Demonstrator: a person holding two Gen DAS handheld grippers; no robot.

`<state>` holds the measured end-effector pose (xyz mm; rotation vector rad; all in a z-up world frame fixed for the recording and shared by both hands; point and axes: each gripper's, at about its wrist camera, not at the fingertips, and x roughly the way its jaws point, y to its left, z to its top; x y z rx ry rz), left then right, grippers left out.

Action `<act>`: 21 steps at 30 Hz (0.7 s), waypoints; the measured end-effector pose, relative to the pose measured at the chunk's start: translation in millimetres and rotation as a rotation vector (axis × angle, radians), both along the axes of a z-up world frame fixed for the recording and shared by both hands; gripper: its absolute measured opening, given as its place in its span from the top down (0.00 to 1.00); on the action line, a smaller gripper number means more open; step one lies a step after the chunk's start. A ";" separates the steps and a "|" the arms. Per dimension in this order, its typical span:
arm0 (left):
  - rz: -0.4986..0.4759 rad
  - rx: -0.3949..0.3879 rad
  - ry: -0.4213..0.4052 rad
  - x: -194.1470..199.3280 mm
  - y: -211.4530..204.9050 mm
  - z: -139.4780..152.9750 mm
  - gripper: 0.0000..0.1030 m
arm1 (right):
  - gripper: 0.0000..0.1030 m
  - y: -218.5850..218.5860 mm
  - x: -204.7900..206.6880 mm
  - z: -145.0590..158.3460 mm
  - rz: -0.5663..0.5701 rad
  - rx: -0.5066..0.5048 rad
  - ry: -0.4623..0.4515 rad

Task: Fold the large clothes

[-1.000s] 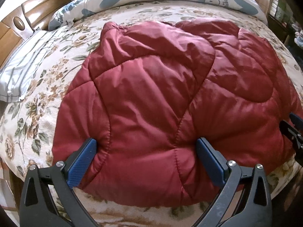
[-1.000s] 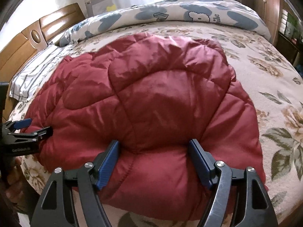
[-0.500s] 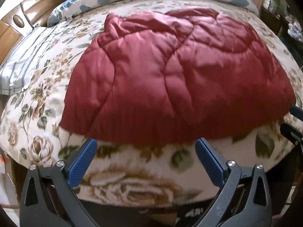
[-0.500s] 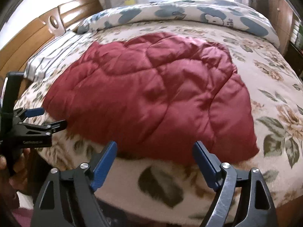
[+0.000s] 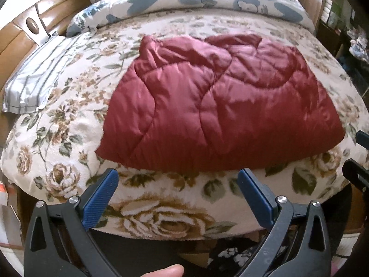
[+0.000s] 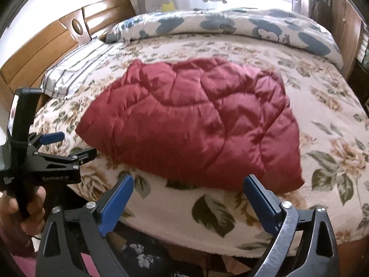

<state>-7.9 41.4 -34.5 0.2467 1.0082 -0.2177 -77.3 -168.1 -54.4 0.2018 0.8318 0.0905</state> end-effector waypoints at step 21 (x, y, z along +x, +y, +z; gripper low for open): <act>-0.004 -0.004 0.008 13.4 -17.7 -3.0 0.00 | 0.02 -12.2 36.6 -26.1 -0.056 0.024 0.072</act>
